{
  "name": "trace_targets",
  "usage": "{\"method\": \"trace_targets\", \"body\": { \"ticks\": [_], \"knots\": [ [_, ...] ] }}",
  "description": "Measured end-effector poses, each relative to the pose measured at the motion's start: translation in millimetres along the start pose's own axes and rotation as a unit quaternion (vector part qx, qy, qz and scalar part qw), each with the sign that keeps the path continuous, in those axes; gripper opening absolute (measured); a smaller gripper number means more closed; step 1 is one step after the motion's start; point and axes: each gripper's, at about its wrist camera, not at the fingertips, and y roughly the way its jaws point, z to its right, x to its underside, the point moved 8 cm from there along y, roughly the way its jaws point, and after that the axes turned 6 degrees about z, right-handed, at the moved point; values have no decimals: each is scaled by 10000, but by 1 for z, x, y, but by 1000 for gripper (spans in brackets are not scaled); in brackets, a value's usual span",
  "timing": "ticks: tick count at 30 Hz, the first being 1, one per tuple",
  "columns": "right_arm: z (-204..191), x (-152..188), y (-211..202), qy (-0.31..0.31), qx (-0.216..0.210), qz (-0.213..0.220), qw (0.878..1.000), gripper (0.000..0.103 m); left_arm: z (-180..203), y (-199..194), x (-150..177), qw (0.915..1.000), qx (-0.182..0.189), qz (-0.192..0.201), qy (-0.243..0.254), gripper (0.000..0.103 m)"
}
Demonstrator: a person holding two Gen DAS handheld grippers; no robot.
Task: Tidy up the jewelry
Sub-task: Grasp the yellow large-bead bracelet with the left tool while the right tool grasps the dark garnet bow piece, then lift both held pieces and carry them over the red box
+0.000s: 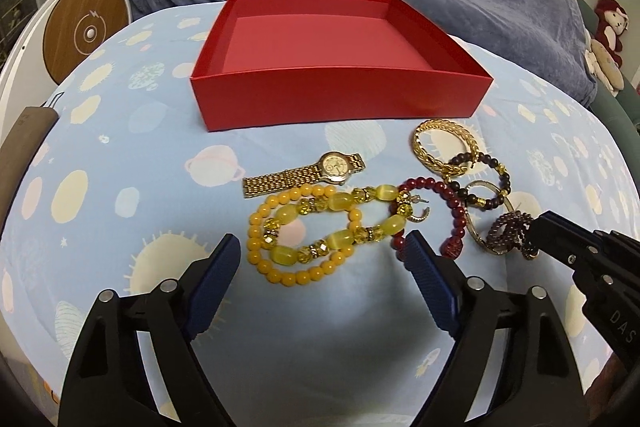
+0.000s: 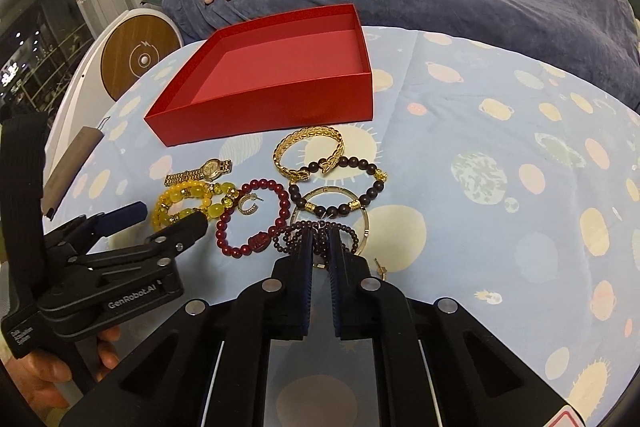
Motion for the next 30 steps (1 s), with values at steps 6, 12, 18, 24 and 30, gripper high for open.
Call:
{"method": "trace_targets", "body": {
  "ticks": [6, 12, 18, 24, 30],
  "knots": [
    [3, 2, 1, -3, -54, -65, 10000, 5, 5, 8, 1, 9998, -18, 78, 203, 59],
    [12, 1, 1, 165, -9, -58, 9998, 27, 14, 5, 1, 9991, 264, 23, 319, 21],
    [7, -2, 11, 7, 54, -15, 10000, 49, 13, -3, -3, 9988, 441, 68, 193, 9],
    [-1, 4, 31, -239, 78, -216, 9994, 29, 5, -6, -5, 9986, 533, 47, 18, 9],
    [-3, -2, 22, -261, -6, -95, 9996, 5, 2, -20, -12, 9977, 656, 183, -63, 9]
  ]
}}
